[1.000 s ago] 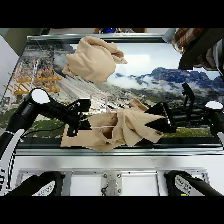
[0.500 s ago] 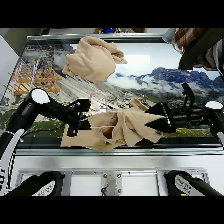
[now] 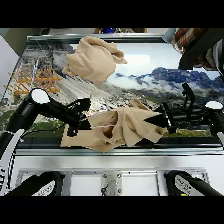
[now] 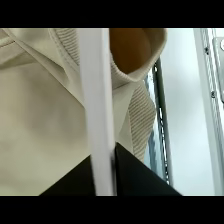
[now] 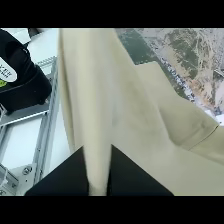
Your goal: Fold the clothes and pants, and hang the long-sleeved shirts on hangers.
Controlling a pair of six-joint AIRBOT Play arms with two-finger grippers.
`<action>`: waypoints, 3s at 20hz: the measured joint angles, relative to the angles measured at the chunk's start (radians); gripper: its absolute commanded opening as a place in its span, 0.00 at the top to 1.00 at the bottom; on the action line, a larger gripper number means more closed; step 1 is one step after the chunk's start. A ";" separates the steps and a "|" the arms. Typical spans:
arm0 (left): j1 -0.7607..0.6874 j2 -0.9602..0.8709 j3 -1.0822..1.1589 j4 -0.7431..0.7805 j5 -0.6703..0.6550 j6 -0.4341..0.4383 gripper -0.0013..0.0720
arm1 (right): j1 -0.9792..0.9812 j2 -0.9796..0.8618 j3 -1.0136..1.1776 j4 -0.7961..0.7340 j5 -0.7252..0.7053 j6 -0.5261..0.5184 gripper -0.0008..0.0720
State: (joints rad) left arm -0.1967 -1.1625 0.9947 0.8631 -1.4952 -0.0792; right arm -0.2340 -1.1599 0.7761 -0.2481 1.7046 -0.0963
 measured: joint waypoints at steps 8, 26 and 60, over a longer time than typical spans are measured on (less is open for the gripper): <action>0.000 0.000 0.000 0.000 0.010 0.010 0.95 | 0.000 0.000 0.000 0.000 -0.003 0.010 0.95; 0.031 0.002 0.000 0.008 0.050 -0.295 0.41 | 0.000 0.000 -0.001 -0.002 -0.003 0.014 0.96; -0.283 0.152 0.016 0.092 0.501 -1.433 0.41 | -0.067 0.270 0.092 0.251 -0.206 0.229 0.96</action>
State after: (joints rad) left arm -0.4793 -1.0107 1.0111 0.9554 -0.9943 -1.5120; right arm -0.3012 -0.8902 0.8680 0.0025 1.4990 0.1326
